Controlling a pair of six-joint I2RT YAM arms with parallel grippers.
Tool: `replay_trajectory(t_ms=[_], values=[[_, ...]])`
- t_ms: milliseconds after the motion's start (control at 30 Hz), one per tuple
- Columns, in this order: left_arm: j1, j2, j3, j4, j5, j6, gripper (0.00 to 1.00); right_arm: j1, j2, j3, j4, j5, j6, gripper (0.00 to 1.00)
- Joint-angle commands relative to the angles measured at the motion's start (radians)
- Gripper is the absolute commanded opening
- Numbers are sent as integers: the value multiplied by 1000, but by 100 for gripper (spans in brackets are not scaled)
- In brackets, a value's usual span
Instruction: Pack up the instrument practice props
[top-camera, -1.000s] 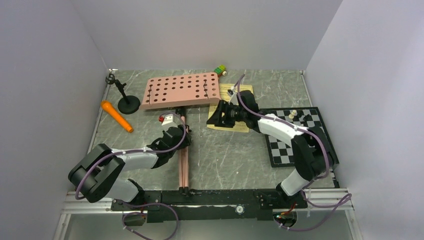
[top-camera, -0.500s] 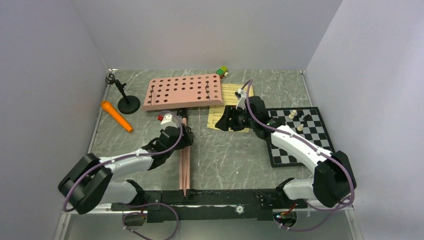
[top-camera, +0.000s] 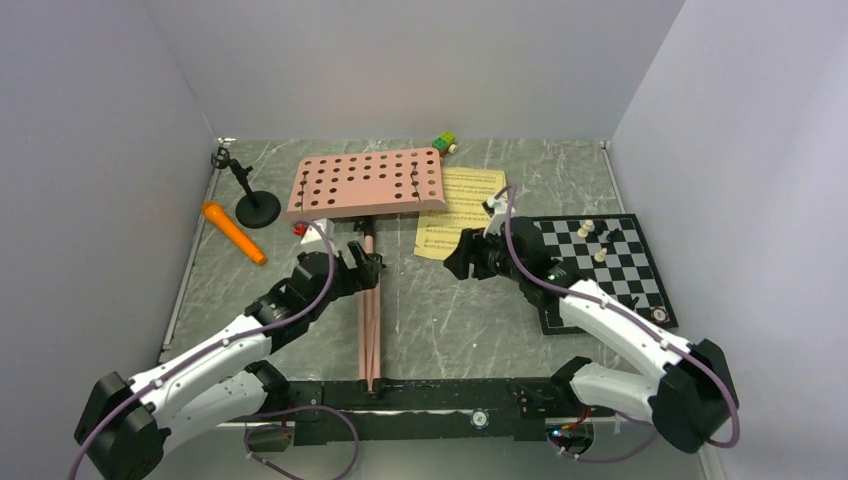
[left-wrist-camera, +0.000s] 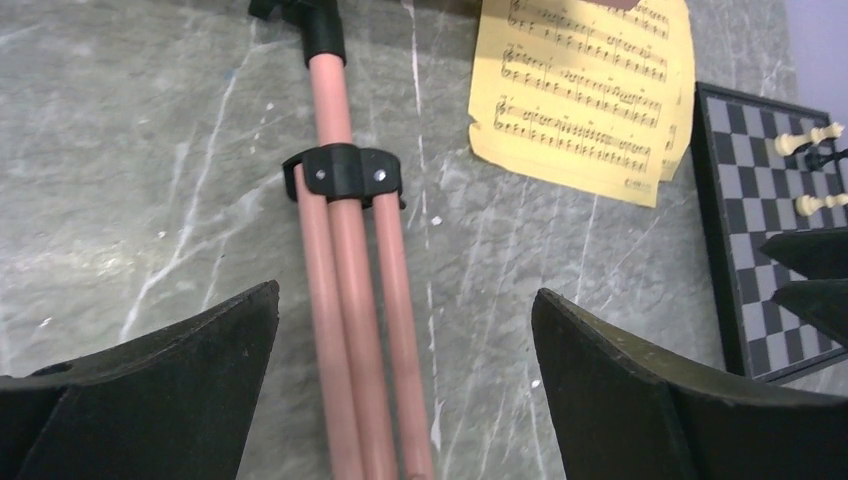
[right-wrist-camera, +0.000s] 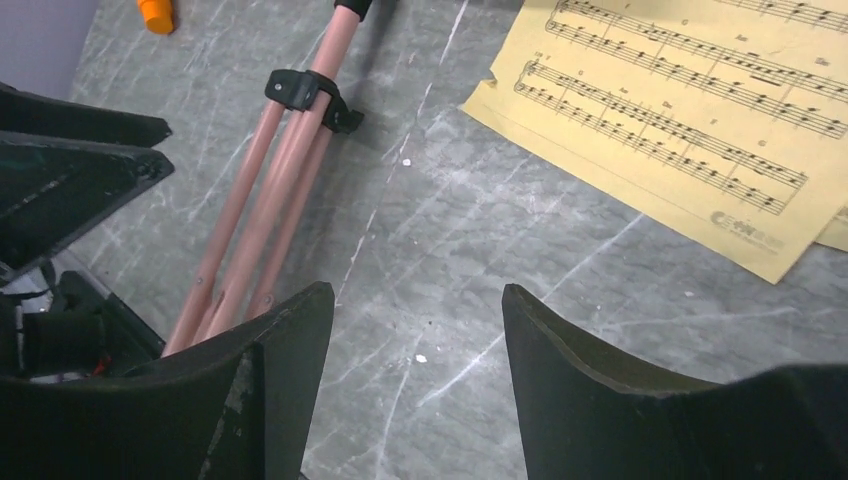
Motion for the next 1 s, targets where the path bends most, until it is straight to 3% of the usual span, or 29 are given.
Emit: replay_trajectory(t_ms=[0,233,400,500,600,700,800,967], values=[[-5,-101,-7,-157,9,46,99,25,-107,-80,89,189,-25,67],[-5,-236,-23,-243,-34,-34,99,26,-178,-123,107,219,-31,69],[-5,-230,14,-313,-109,-70,99,26,-162,-77,65,274,21,71],[-5,-168,75,-383,-125,-90,99,25,-172,-66,47,345,67,79],[-4,-81,176,-500,-150,-118,99,26,-208,-74,54,394,89,99],[-7,-5,257,-578,-134,-42,99,26,-250,-84,73,410,76,100],[-8,-6,235,-553,-112,36,99,27,-277,-86,75,418,65,100],[-8,-144,111,-424,-72,73,99,27,-281,-82,49,432,81,100]])
